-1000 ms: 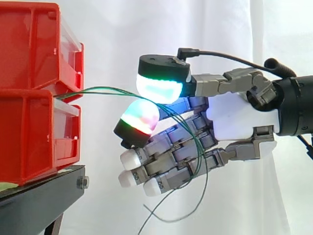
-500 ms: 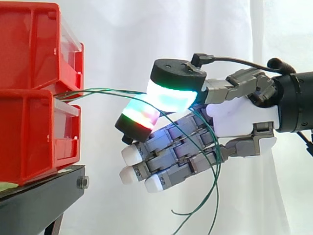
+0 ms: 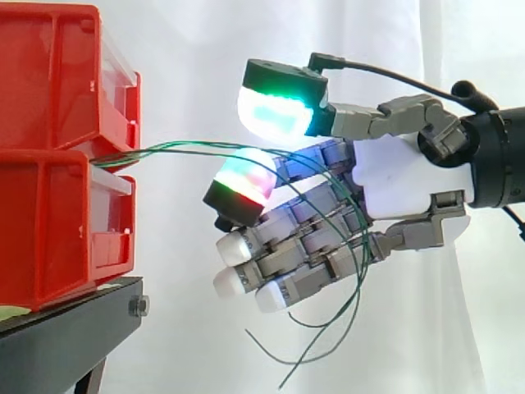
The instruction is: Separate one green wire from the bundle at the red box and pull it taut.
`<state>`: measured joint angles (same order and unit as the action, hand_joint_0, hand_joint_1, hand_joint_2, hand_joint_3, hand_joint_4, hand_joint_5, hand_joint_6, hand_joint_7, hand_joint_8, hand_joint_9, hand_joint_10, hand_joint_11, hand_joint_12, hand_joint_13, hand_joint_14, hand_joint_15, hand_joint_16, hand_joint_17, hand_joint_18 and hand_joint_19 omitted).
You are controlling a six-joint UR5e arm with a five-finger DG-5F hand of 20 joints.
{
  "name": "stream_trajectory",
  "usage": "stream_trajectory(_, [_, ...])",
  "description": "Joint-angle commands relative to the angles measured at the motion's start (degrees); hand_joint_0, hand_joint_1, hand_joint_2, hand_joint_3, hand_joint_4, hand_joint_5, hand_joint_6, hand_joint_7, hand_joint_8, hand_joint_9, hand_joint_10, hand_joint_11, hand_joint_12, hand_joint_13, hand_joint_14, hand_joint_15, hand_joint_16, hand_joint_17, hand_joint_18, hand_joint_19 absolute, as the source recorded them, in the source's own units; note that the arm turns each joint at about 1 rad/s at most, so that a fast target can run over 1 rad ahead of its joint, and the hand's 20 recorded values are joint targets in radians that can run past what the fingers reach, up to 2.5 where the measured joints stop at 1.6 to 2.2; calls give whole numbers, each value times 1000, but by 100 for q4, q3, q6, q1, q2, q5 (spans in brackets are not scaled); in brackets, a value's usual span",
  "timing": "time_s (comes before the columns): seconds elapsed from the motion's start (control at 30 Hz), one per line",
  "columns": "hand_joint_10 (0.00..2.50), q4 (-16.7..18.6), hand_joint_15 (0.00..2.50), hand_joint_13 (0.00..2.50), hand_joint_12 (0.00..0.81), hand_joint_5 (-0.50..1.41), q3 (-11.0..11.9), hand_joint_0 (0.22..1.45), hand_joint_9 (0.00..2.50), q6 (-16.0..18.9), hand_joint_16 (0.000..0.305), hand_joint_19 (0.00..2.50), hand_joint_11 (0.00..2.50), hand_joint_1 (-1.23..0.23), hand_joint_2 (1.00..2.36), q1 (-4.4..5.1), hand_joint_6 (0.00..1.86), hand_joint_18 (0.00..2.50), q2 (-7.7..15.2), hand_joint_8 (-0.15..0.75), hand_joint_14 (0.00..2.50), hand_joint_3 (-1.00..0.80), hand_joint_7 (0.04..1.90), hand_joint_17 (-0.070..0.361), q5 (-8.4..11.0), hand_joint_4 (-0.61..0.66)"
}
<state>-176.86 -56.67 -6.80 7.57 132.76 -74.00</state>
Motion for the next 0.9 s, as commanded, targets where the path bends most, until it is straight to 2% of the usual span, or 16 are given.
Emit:
stream_trajectory(0.0, [15, -244, 187, 493, 335, -209, 15, 570, 702, -6, 53, 251, 613, -578, 1017, -19, 879, 469, -83, 300, 7, -276, 993, 119, -1, 182])
stream_trajectory(0.13, [13, -306, 182, 494, 336, -211, 15, 571, 700, -6, 53, 241, 614, -648, 1019, -28, 883, 473, -110, 299, 7, -225, 981, 119, -1, 161])
stream_trajectory(0.27, [14, -323, 173, 498, 336, -217, 15, 617, 681, -6, 53, 231, 620, -812, 1018, -28, 891, 500, -127, 295, 6, -265, 975, 119, -1, 169])
stream_trajectory(0.3, [14, -323, 180, 500, 337, -217, 15, 619, 679, -6, 53, 220, 616, -814, 1017, -28, 892, 501, -118, 293, 6, -270, 967, 119, -1, 168])
stream_trajectory(0.43, [16, -306, 175, 514, 340, -216, 15, 654, 684, -15, 53, 228, 617, -865, 1010, -37, 894, 523, -118, 293, 6, -383, 959, 118, -1, 185])
stream_trajectory(0.5, [14, -332, 173, 526, 340, -207, 51, 664, 697, -6, 53, 221, 627, -870, 1000, -46, 895, 534, -127, 292, 6, -499, 977, 118, -1, 200])
stream_trajectory(0.63, [16, -455, 185, 533, 342, -199, 112, 579, 710, -50, 53, 239, 632, -807, 1000, -72, 894, 538, -136, 294, 7, -500, 982, 119, -10, 202])
stream_trajectory(0.67, [13, -499, 194, 536, 347, -197, 130, 543, 718, -59, 54, 241, 629, -736, 1000, -89, 894, 537, -136, 298, 7, -500, 972, 122, -10, 206])
stream_trajectory(0.7, [13, -517, 193, 532, 346, -193, 130, 548, 731, -59, 54, 254, 627, -674, 1000, -89, 889, 529, -136, 305, 7, -500, 992, 121, -10, 202])
stream_trajectory(0.73, [13, -525, 193, 532, 346, -193, 138, 548, 731, -59, 54, 254, 627, -674, 1000, -107, 889, 529, -136, 305, 7, -500, 992, 121, -10, 202])
stream_trajectory(0.77, [16, -525, 205, 529, 339, -191, 156, 573, 738, -50, 53, 259, 625, -596, 1005, -133, 891, 517, -136, 298, 8, -441, 1015, 118, -10, 197])
stream_trajectory(0.87, [17, -552, 220, 532, 336, -196, 182, 570, 737, -50, 52, 275, 643, -580, 1010, -151, 896, 503, -136, 298, 8, -384, 1025, 118, -18, 192])
